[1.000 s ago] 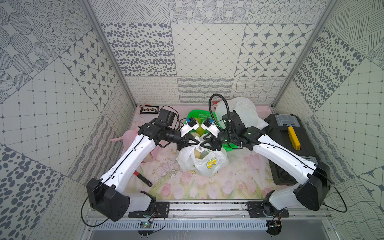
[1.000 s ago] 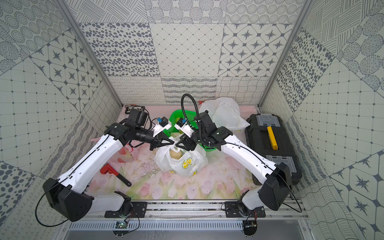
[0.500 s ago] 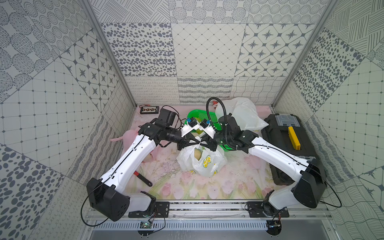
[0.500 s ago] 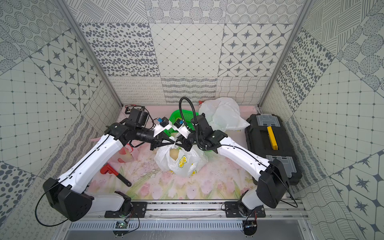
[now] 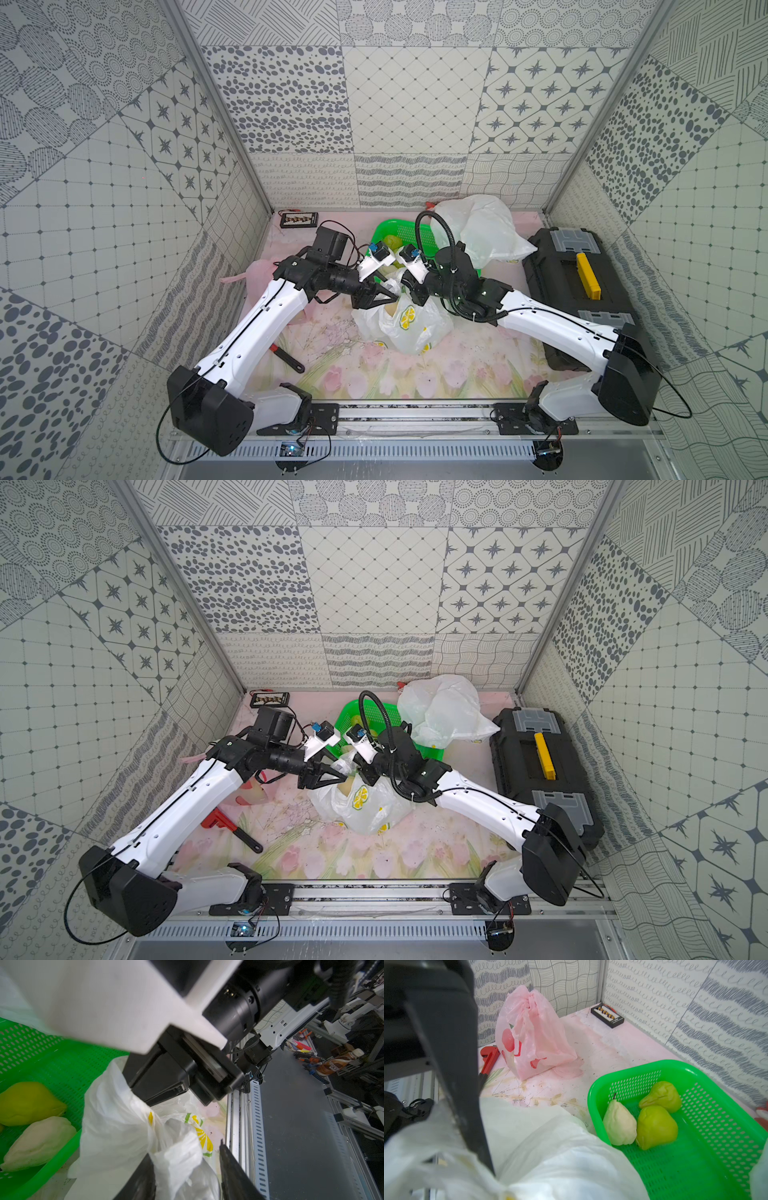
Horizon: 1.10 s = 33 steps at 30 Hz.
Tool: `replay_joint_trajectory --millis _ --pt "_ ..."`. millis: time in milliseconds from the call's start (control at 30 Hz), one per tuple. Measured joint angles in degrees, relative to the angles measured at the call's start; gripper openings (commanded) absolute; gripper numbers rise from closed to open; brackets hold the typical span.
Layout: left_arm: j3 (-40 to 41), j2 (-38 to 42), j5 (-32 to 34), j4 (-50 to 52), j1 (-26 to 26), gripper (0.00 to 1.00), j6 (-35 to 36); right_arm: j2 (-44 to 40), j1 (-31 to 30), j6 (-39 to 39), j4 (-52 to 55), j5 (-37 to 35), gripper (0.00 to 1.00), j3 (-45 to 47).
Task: Place the pears into plastic bags & tie knots
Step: Tie the plastic bag at the center of the board.
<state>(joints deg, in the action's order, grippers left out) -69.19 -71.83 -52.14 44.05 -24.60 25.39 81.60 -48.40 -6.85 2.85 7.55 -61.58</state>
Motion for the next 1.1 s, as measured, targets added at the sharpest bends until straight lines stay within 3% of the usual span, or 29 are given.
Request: replay_joint_trajectory --millis 200,367,600,900,1100 --pt "2.5 2.7 -3.2 -2.0 -0.3 0.53 -3.2 -1.5 -1.2 -1.0 -14.2 -2.6 0.0 4.7" --pt "2.7 5.6 -4.8 -2.0 -0.5 0.54 -5.4 -1.7 -1.4 0.6 -25.4 -0.3 0.0 8.5" --pt "-0.2 11.1 -8.4 -2.7 6.0 0.55 -11.2 -1.2 -1.4 2.9 -37.3 4.7 0.0 11.6" --pt "-9.2 9.1 -9.7 -3.2 10.3 0.56 -18.1 0.4 -1.6 1.1 -42.1 4.4 0.0 13.0" --pt "-8.3 4.7 -5.3 -7.5 13.5 0.56 -22.9 1.6 -2.1 -2.9 -41.0 3.4 0.0 12.8"
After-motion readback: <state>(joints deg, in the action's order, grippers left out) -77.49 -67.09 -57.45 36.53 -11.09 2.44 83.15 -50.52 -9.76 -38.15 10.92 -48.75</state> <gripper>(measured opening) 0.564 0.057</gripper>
